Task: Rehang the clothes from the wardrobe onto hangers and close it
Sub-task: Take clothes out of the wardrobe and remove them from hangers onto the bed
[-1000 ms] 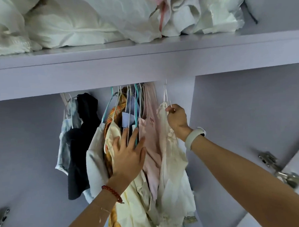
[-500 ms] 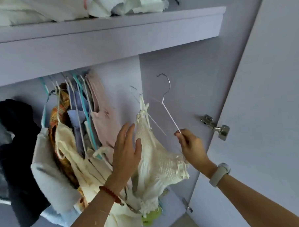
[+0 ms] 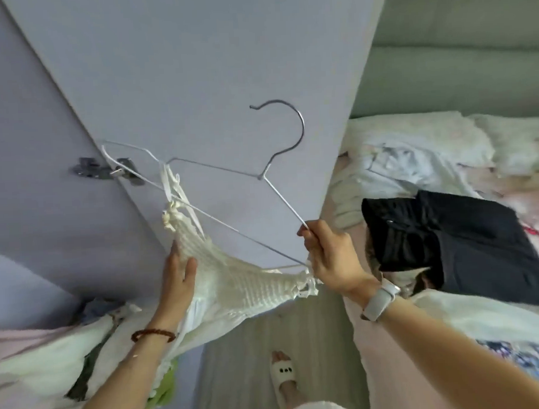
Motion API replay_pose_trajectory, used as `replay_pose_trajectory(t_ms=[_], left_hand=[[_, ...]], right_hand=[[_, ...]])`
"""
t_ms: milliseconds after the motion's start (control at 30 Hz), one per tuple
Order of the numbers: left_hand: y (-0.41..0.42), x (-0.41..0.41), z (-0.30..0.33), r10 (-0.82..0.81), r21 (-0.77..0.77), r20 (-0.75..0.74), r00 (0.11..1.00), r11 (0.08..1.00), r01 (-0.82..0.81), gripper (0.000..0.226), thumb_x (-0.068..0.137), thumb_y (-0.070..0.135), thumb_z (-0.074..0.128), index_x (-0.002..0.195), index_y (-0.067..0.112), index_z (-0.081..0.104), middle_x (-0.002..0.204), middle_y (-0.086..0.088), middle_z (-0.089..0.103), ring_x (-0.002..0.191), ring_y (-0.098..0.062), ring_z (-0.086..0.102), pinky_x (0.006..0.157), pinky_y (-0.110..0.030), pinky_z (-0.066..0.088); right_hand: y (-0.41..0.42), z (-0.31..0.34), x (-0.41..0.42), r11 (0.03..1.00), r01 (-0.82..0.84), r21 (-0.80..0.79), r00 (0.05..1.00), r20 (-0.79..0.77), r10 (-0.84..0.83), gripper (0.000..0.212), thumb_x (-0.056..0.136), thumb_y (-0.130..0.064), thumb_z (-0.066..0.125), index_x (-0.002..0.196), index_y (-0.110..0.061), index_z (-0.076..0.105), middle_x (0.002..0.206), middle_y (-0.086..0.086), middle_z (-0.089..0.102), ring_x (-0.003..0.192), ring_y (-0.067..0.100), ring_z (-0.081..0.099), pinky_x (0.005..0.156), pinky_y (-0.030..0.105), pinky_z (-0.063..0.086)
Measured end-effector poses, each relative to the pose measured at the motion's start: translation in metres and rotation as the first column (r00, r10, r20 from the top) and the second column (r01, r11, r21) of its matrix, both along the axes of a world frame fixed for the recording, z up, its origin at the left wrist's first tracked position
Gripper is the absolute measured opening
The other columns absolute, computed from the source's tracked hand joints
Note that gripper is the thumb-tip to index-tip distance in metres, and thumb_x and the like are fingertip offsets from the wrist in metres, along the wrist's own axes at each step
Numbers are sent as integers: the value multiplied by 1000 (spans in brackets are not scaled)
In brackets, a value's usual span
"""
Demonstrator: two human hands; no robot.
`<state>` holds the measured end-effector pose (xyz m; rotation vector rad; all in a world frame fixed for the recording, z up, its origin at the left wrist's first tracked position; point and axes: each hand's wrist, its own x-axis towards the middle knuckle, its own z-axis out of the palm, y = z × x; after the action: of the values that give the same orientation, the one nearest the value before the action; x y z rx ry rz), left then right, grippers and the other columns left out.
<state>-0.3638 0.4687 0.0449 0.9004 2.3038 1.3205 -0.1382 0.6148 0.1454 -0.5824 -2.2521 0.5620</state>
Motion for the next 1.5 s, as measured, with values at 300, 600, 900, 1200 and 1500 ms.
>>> replay_pose_trajectory(t_ms=[300,600,900,1200,1500], left_hand=[[94,156,-23,-442,-204,222,869,851,485,31,99,25,36,74,30,54,79,13,61,79,-13,56,61,-12,36],[171,240,14,-612,-153,238,754,743,652,35,99,29,36,74,15,55,73,-3,58,68,-13,53,60,-15,40],[249,291,81,-451,203,333,828,892,404,27,98,34,38,80,17,47,81,-6,50,73,-16,48,69,-35,41],[295,306,104,-472,294,271,839,870,395,31,94,29,50,66,19,46,61,6,37,58,-5,32,54,-20,28],[284,290,48,-606,115,351,714,785,609,59,78,56,53,129,34,32,113,30,47,106,6,52,77,-9,42]], right_hand=[[38,-40,171,873,486,35,866,118,-487,40,94,-27,32,83,3,56,49,8,54,36,28,47,37,28,35],[60,-97,294,437,848,-299,517,291,-805,23,97,-8,38,95,2,58,49,-8,42,39,11,35,43,23,23],[57,-68,241,622,457,-636,882,231,-411,75,76,-71,46,132,-21,42,113,-4,63,83,7,58,82,32,49],[123,-66,221,605,477,-638,859,193,-474,31,89,-29,56,70,-8,46,61,5,49,57,22,46,57,33,36],[208,9,190,473,170,-864,794,-165,-585,22,87,-16,59,65,-10,55,70,11,59,65,23,59,59,35,51]])
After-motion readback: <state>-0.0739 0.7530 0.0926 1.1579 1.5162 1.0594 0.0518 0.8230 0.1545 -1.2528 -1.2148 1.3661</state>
